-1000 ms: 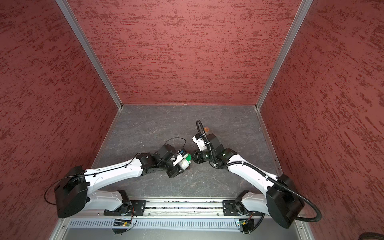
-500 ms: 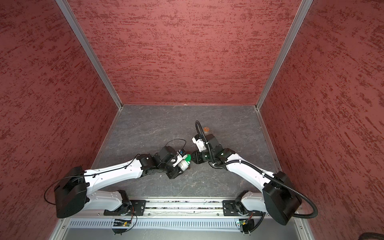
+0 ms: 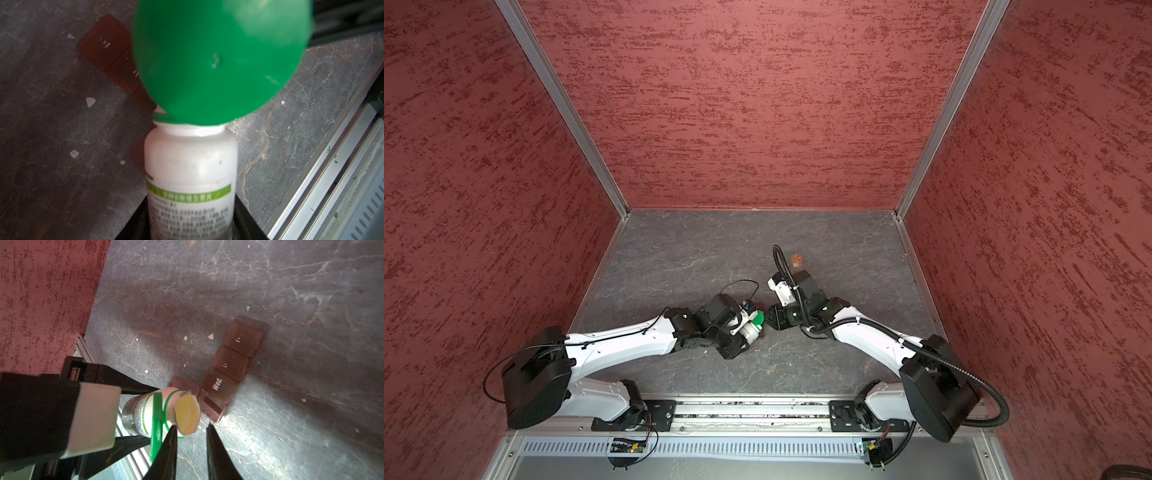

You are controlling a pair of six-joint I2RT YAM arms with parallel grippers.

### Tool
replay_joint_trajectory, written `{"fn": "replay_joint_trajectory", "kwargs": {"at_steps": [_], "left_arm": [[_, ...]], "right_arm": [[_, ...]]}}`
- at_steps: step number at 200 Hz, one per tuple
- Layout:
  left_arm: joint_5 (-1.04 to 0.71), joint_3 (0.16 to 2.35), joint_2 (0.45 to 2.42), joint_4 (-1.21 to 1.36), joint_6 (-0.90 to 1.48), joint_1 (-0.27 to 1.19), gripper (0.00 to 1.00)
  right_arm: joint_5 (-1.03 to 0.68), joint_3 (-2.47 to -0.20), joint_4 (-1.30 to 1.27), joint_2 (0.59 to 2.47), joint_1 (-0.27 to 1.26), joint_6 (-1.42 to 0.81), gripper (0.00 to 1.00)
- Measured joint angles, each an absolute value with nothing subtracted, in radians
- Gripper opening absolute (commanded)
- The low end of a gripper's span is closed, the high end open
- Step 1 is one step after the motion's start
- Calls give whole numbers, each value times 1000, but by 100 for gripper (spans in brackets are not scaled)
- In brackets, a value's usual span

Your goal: Sort the pills into containers

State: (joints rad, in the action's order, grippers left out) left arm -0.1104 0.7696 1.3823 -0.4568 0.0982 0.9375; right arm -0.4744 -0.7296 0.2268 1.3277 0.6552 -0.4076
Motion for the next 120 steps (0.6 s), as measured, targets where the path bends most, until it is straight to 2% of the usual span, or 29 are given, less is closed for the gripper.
{"fn": "replay_joint_trajectory", "kwargs": {"at_steps": [69, 120], "left_arm": [[-103, 775, 1417, -474, 109, 937, 0], [-101, 789, 1423, -503, 109, 942, 0]], "right_arm": [[-455, -716, 230, 1335, 639, -398, 28], [-423, -707, 246, 1320, 614, -383, 35]]}}
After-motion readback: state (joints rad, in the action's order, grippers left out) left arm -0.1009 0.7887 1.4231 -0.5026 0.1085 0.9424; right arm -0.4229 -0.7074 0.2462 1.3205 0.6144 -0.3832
